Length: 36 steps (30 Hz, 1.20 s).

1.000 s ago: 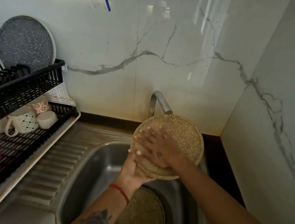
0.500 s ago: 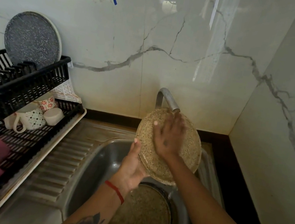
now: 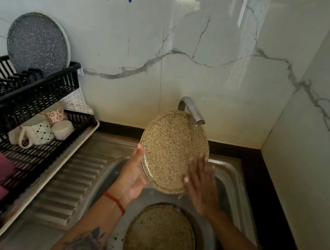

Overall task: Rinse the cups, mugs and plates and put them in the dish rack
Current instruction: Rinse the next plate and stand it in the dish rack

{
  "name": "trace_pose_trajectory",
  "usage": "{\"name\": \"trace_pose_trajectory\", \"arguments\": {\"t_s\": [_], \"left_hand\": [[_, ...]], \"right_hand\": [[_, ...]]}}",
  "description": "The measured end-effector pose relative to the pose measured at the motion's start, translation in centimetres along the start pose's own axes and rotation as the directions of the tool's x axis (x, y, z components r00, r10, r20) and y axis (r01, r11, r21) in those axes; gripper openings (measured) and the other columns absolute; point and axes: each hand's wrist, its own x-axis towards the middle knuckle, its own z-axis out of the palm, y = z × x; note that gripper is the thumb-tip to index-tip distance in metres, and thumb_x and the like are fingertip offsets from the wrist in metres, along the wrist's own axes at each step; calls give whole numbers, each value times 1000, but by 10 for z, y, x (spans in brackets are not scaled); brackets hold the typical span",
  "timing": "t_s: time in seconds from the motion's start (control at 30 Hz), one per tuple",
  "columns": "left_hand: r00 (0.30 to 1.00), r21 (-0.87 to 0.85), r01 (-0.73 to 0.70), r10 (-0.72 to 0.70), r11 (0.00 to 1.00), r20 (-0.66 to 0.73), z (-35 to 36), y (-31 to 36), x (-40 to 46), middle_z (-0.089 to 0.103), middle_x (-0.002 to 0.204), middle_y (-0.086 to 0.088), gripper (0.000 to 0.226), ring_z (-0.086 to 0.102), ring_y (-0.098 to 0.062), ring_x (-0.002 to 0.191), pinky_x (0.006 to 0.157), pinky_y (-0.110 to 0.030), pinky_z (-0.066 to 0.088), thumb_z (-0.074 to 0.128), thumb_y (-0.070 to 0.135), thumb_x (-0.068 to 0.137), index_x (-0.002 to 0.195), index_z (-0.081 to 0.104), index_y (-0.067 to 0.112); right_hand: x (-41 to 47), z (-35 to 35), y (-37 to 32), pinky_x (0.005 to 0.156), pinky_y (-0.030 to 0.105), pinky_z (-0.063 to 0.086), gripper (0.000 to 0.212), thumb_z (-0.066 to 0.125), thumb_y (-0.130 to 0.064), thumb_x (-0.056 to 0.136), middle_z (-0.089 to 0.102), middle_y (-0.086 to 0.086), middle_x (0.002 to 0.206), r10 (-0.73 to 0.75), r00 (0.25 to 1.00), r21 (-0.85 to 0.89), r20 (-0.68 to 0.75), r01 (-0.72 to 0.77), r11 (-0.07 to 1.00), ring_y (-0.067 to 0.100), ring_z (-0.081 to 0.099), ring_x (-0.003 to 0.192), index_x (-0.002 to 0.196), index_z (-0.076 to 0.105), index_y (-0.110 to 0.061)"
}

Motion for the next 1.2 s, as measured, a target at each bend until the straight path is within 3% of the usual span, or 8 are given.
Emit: {"name": "trace_pose_trajectory", "arguments": {"t_s": [0.2, 0.37, 0.47, 0.67, 0.77, 0.87, 1.07, 1.2], "left_hand": [[993, -56, 107, -103, 993, 56, 12, -16, -1, 61, 130, -9, 58, 60, -30, 116, 84, -50, 54, 40, 54, 88, 141, 42, 28], [982, -121, 185, -181, 975, 48, 15, -25, 0, 62, 127, -11, 44, 65, -31, 108, 80, -51, 54, 40, 50, 94, 134, 47, 34], [984, -102, 176, -173, 979, 40, 16, -23, 3, 64, 124, -13, 42, 63, -32, 110, 82, -52, 52, 37, 41, 99, 137, 45, 26], [992, -102, 118, -122, 988, -26, 16, -21, 4, 62, 127, -13, 40, 59, -30, 114, 90, -55, 49, 41, 35, 100, 136, 48, 20], [994, -115, 93, -99, 989, -45, 12, -21, 6, 60, 129, -14, 44, 58, -31, 115, 88, -52, 50, 42, 36, 99, 139, 45, 19], [991, -97, 111, -117, 989, -65, 6, -24, 5, 60, 128, -14, 43, 58, -32, 114, 88, -53, 50, 41, 38, 99, 139, 44, 22], [989, -52, 148, -148, 988, 2, 6, -37, -2, 68, 118, -8, 36, 65, -28, 106, 76, -50, 55, 38, 39, 100, 132, 49, 26], [986, -83, 165, -165, 983, 9, 14, -33, 0, 68, 117, -11, 32, 70, -27, 96, 66, -44, 58, 39, 38, 100, 127, 53, 26]], "right_hand": [[61, -35, -21, 116, 38, -14, 73, -1, -66, 91, -16, 5, 158, 246, 966, 108, -76, -237, 965, 20, -22, 144, 147, -19, -22], [69, -29, -68, 118, 39, -13, 70, 3, -58, 97, -17, 9, 158, -196, 980, -72, -42, 192, 979, 22, -17, 146, 150, -12, -15], [74, -36, -48, 119, 43, -9, 66, 5, -57, 97, -16, 4, 158, -291, 957, -126, 15, 290, 949, 19, -18, 145, 150, -11, -22], [63, -42, -19, 118, 42, -11, 64, 7, -57, 96, -12, -4, 159, 96, 993, 15, -67, -95, 995, 15, -20, 145, 151, -8, -27], [34, -28, -16, 118, 43, -12, 71, 4, -61, 92, -7, -3, 160, 403, 911, 117, -91, -392, 912, 12, -19, 143, 152, -5, -24], [9, -13, -24, 116, 41, -16, 79, 1, -67, 87, -7, -2, 161, 472, 878, 137, -79, -459, 878, 11, -23, 142, 152, -7, -22], [46, -31, -38, 113, 35, -22, 79, 8, -63, 91, -12, 11, 159, 418, 897, 134, -141, -401, 906, 22, -21, 144, 151, -8, -14], [50, -34, -76, 118, 40, -11, 70, 1, -55, 96, -15, 9, 158, 61, 996, 54, -66, -58, 997, 22, -21, 145, 151, -8, -14]]}}
